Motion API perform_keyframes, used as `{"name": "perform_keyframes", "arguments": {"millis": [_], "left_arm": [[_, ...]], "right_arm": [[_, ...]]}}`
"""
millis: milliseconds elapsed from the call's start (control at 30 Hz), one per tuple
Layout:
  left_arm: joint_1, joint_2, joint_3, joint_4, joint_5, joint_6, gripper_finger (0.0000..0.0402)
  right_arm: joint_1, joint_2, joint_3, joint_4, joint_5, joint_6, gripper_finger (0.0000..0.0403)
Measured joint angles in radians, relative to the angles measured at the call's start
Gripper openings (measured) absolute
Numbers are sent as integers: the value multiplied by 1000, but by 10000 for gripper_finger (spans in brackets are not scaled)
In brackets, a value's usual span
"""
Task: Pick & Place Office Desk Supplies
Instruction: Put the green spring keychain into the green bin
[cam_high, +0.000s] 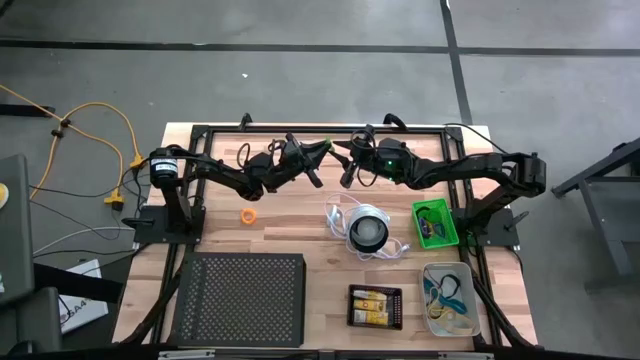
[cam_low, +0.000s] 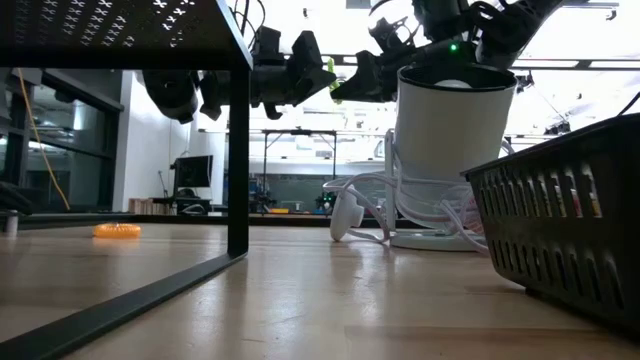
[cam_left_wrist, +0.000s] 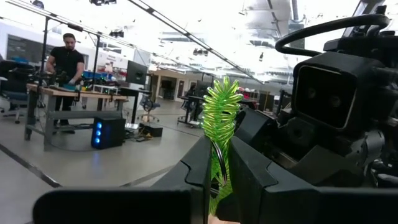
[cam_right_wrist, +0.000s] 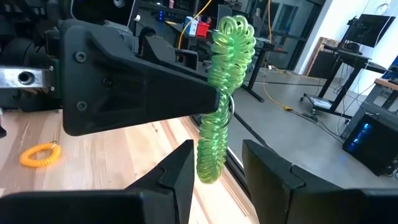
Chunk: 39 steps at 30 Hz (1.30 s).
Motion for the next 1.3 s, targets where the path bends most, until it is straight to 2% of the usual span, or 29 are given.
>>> {"name": "perform_keyframes", "arguments": {"millis": [200, 533, 733, 1100, 1200, 1300], "left_arm": [[-2, 0, 0, -2, 0, 0, 35], [-1, 0, 0, -7, -3, 2, 35], [-1, 0, 0, -9, -3, 3, 36], [-2, 0, -1, -29, 0, 40, 83], [-2, 0, -1, -34, 1, 39, 84], [-2, 0, -1, -37, 2, 38, 85]], "right_arm": [[0, 0, 0, 0, 0, 0, 106], [0, 0, 0, -1, 0, -5, 15], [0, 0, 0, -2, 13, -6, 16], [46, -64, -1, -87, 141, 2, 7], [72, -109, 0, -159, 223, 2, 6], [102, -164, 0, -263, 348, 2, 6]]}}
